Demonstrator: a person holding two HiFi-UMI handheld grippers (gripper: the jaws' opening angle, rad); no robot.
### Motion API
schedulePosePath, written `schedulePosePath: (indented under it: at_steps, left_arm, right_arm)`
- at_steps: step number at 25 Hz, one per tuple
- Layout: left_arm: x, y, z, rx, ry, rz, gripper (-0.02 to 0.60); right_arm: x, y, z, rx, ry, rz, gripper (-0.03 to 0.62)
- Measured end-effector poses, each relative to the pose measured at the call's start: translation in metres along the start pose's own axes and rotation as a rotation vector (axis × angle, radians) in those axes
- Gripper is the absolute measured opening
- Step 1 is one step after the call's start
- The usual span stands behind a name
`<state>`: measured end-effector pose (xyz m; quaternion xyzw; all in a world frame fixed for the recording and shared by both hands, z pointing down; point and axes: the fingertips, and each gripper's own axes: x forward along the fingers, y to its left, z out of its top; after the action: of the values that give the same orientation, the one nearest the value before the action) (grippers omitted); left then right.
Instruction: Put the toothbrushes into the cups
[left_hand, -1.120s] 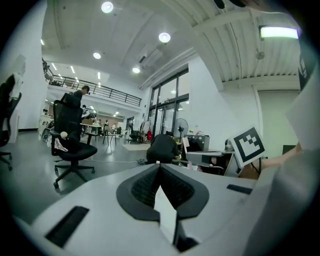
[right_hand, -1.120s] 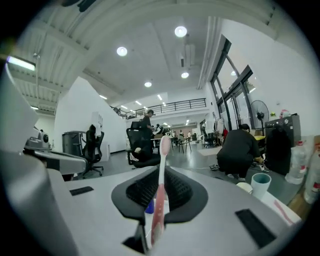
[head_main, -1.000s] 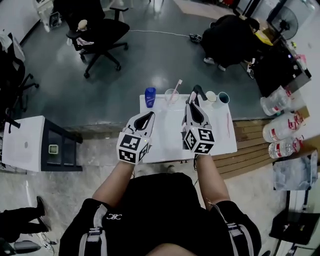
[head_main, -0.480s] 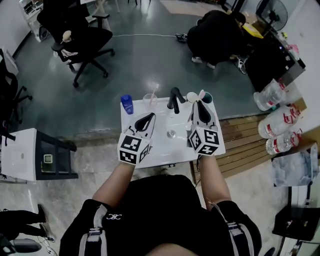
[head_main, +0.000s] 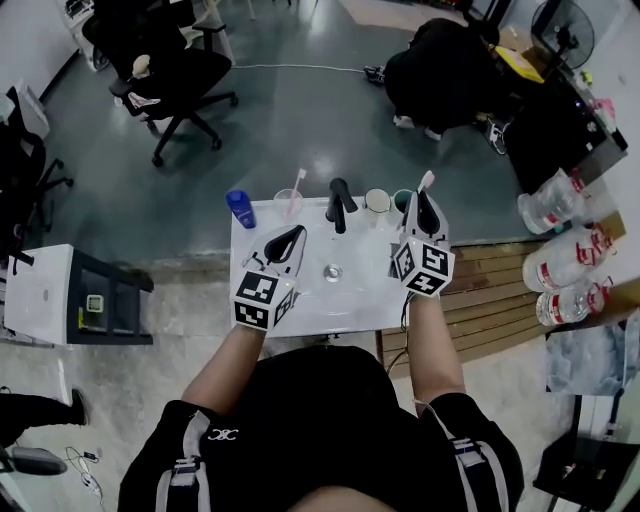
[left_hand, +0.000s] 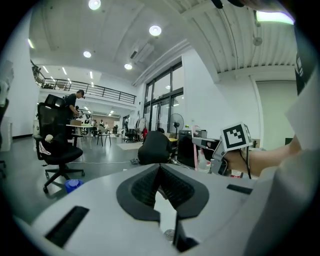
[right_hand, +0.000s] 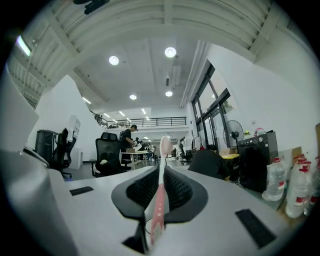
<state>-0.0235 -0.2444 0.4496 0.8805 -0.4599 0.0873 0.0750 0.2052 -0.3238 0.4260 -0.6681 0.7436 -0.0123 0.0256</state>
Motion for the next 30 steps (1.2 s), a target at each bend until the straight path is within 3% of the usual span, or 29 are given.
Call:
schedulePosePath:
  at_steps: [5,15,30]
  left_arm:
    - [0.013,0.002,-0.004,-0.011,0.008,0.055,0.012]
    - [0.038,0.0,-0.023,-0.046,0.049,0.115,0.012]
    - [0.045,0.003,-0.048,-0.067,0.107,0.142,0.012]
  right_arm:
    - [0.032,-0.03,-0.007,-0.067,-0.018,-0.018,0.05]
    - [0.083,-0.063,-0.052,0.0,0.042,0.011,0.051]
    - [0.089,-0.084,-0.111,0.026,0.134,-0.007,0.048]
